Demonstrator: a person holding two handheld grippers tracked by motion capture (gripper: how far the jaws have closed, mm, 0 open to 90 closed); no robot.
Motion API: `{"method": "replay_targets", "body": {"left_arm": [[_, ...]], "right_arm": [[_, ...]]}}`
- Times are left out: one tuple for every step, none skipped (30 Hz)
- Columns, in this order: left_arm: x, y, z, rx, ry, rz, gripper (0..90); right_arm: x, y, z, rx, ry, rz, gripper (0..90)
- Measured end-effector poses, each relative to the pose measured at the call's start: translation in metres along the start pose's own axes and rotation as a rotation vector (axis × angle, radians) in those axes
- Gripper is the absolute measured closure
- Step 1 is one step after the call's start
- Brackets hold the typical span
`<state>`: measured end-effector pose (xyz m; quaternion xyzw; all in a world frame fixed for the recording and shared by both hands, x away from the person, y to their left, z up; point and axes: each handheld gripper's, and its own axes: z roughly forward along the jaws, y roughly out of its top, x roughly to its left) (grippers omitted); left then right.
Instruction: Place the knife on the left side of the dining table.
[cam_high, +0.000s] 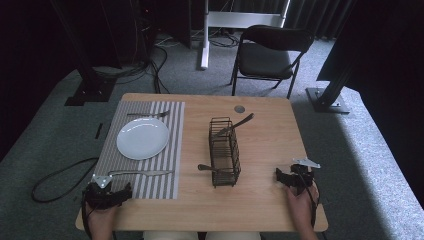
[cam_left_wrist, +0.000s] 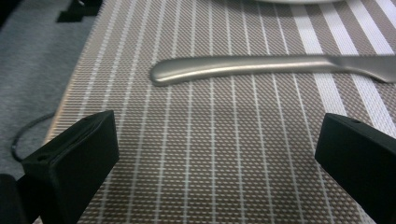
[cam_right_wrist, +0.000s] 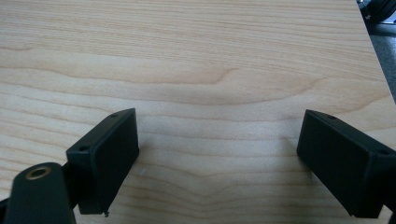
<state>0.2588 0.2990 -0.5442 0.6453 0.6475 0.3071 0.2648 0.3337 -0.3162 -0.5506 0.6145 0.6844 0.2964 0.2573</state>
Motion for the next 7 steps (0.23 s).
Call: {"method": "replay_targets", "body": {"left_arm": [[0.0005,0.0000,0.0001,0.000,-0.008,-0.002,0.0],[0.0010,0.0001,0.0002,0.003,-0.011,-0.004,0.0],[0.0010,0.0000,0.0000,0.002,-0.011,-0.004,0.0],[0.0009,0.0000,0.0001,0.003,-0.013,-0.001,0.0],[0.0006,0.0001,0.0006,0.008,-0.014,0.006,0.0],[0.0000,0.0003,0.0008,0.013,-0.015,0.010,0.0],[-0.0008,0.0004,0.0012,0.013,-0.014,0.017,0.0]], "right_arm": [[0.0000,0.0000,0.0000,0.000,0.000,0.001,11.9],[0.0000,0.0000,-0.0001,0.001,0.000,0.001,11.9],[0.0000,0.0000,0.0000,0.000,0.000,0.000,11.9],[0.0000,0.0000,-0.0001,0.001,0.000,0.000,11.9],[0.0000,0.0000,-0.0001,0.001,0.000,0.001,11.9],[0.0000,0.0000,-0.0001,0.001,0.000,0.000,11.9],[0.0000,0.0000,-0.0001,0.001,0.000,0.001,11.9]]}}
